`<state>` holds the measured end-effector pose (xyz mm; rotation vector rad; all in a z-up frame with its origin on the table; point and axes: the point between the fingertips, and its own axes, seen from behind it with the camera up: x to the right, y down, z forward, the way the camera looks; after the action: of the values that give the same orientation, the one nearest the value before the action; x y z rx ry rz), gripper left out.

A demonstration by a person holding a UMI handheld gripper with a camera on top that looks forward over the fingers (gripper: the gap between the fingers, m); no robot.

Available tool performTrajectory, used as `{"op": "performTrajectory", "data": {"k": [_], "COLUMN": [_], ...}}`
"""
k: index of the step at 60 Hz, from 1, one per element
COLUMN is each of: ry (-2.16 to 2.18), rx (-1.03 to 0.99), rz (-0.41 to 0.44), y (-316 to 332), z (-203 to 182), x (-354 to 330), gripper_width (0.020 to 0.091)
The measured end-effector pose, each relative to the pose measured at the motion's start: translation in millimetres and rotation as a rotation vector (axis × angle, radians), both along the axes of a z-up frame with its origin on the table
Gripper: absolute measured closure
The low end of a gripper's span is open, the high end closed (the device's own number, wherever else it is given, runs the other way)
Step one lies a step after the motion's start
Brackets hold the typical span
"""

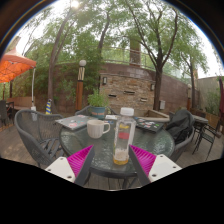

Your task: Pour water

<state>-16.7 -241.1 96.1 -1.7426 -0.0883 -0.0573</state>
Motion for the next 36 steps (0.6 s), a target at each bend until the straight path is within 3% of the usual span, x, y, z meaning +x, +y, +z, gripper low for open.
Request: {"op": "performTrajectory", "data": {"k": [12,22,24,26,36], "ry": [0.016,0.053,0.049,0.03,-0.059], "rx": [0.006,0.051,0.051,0.037,0.108], "rz": [-0.077,-0.084,-0.074,-0.06,-0.052], "y": [68,112,115,120,129], "z": [-16,-13,-10,-12,-13], "x": [37,47,42,39,27], "gripper_width": [0.0316,0.0323,0.0395,0.0633,0.0631]}}
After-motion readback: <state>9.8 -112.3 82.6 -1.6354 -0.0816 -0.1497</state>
